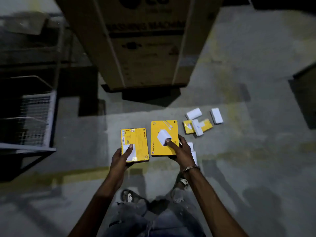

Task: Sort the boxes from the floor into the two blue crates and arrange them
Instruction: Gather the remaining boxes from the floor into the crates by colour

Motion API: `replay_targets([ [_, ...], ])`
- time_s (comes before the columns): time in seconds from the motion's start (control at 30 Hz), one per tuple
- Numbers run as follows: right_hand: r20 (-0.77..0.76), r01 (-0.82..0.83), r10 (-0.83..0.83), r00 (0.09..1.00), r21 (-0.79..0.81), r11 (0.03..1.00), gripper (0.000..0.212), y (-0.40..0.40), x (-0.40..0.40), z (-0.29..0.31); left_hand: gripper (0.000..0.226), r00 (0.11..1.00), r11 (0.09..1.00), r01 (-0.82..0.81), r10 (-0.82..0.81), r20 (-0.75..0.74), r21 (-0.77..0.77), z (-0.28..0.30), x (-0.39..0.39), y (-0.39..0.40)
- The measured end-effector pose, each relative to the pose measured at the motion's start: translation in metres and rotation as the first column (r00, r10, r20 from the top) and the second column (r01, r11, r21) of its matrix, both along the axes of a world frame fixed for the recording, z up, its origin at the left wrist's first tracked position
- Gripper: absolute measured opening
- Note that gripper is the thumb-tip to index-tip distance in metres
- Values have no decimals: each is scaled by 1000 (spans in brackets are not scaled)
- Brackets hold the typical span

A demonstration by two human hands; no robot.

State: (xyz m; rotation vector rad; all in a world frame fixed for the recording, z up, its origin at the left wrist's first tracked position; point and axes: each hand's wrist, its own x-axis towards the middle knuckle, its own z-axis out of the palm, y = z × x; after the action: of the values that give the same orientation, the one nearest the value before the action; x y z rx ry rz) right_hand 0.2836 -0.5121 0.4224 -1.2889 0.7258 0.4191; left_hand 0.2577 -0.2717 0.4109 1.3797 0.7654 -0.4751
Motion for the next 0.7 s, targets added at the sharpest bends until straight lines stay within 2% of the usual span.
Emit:
replay_targets([
  [0.1,47,-99,97,994,40,994,33,76,6,42,67,987,990,-140,137,79,21,39,-17,76],
  [0.13,62,-137,134,989,49,989,31,102,9,54,67,978,984,-178,176,111,11,52,-22,101],
  [0.23,94,-256,251,963,38,966,31,166,26,87,31,947,968,-249,245,206,-8,91,-26,161],
  [0.27,104,-298,294,950,25,954,33,187,33,99,28,936,961,-275,272,225,-16,101,-27,180],
  [0.4,174,-420,417,892,-23,907,35,258,71,141,39,862,906,-417,417,287,-65,130,-19,243],
  [0.5,254,-470,462,850,-31,882,31,305,109,159,46,803,848,-515,528,276,-122,138,-2,279],
  [0.7,303,-516,497,813,-22,856,35,378,199,153,50,720,773,-603,634,283,-197,146,52,341],
])
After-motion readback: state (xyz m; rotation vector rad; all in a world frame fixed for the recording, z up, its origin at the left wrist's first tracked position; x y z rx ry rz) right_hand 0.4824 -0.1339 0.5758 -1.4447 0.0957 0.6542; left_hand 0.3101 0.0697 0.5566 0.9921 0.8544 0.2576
